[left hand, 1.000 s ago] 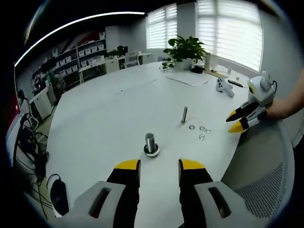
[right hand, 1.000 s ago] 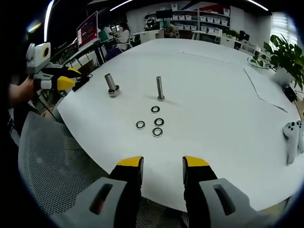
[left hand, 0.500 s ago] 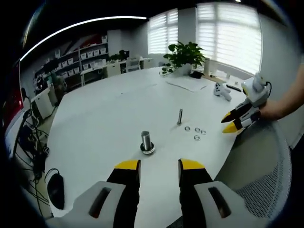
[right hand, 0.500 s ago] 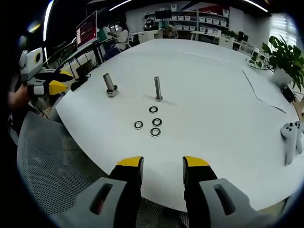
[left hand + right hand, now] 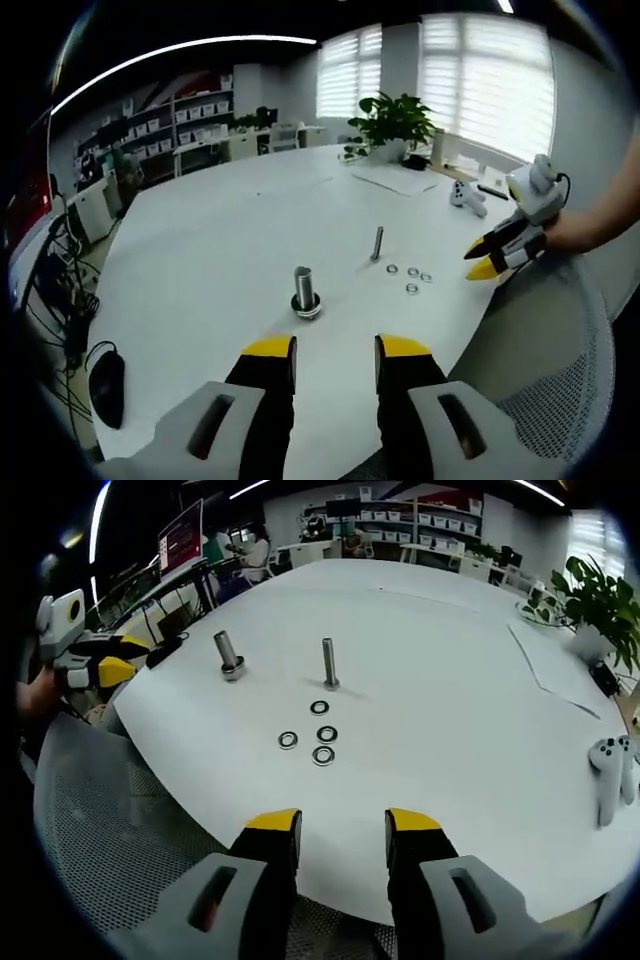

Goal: Place the washer onto the threaded stud by aligning its center hole with the stud, sliding it down to the base, and recovering from edge contact or off-axis alignment until the washer reaches the visible bottom stop.

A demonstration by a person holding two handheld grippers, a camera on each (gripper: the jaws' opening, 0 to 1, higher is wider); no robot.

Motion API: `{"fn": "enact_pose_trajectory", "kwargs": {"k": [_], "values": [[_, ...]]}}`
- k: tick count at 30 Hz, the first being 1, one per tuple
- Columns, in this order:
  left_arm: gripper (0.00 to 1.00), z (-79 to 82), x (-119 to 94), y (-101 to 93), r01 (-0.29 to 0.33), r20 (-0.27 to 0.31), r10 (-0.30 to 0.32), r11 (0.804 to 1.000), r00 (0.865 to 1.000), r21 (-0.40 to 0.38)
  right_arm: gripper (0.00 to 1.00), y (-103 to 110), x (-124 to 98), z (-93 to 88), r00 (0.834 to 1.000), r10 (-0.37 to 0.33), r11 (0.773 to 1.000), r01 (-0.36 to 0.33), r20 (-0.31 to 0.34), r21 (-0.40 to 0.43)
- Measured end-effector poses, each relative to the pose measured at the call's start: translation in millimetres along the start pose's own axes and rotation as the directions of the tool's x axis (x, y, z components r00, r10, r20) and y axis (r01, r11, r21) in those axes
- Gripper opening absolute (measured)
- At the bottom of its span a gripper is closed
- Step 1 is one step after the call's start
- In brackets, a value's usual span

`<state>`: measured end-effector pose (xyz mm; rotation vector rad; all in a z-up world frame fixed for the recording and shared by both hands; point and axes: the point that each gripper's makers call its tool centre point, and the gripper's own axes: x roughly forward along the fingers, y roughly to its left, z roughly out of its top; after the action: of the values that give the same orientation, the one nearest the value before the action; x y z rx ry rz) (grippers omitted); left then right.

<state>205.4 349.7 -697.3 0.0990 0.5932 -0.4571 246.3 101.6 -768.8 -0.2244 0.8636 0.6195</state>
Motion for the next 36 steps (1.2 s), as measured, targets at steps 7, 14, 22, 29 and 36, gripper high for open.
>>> {"fn": "enact_pose_trajectory", "kwargs": {"k": [7,14,22,29,36], "values": [[0.29,-4.9,4,-3.9,0.014,-0.004,-0.014,1.000,1.000,0.009,0.36,0,1,0.2,1.000,0.000,1.000,0.000,-0.001,-0.001],[0.29,-8.8,1,-6.0,0.019,-0.005,-0.019,1.000,1.000,0.007,0.36,0,1,0.6,1.000,0.002,1.000,-0.002,0.004,-0.001],[0.28,-10.1,1,-4.8,0.014,-0.001,-0.014,1.000,1.000,-0.003,0.36,0,1,0.1,1.000,0.004,1.000,-0.004,-0.003,-0.004],[0.28,-14.9,0,-5.8,0.014,-0.016,-0.014,1.000,1.000,-0.007,0.36,0,1,0.1,1.000,0.005,1.000,-0.005,-0.003,-0.004],[0.28,-15.8,1,-7.8,0.021,-0.026,-0.021,1.000,0.999,0.009,0.36,0,1,-0.6,1.000,0.005,1.000,-0.005,-0.007,-0.004]]}}
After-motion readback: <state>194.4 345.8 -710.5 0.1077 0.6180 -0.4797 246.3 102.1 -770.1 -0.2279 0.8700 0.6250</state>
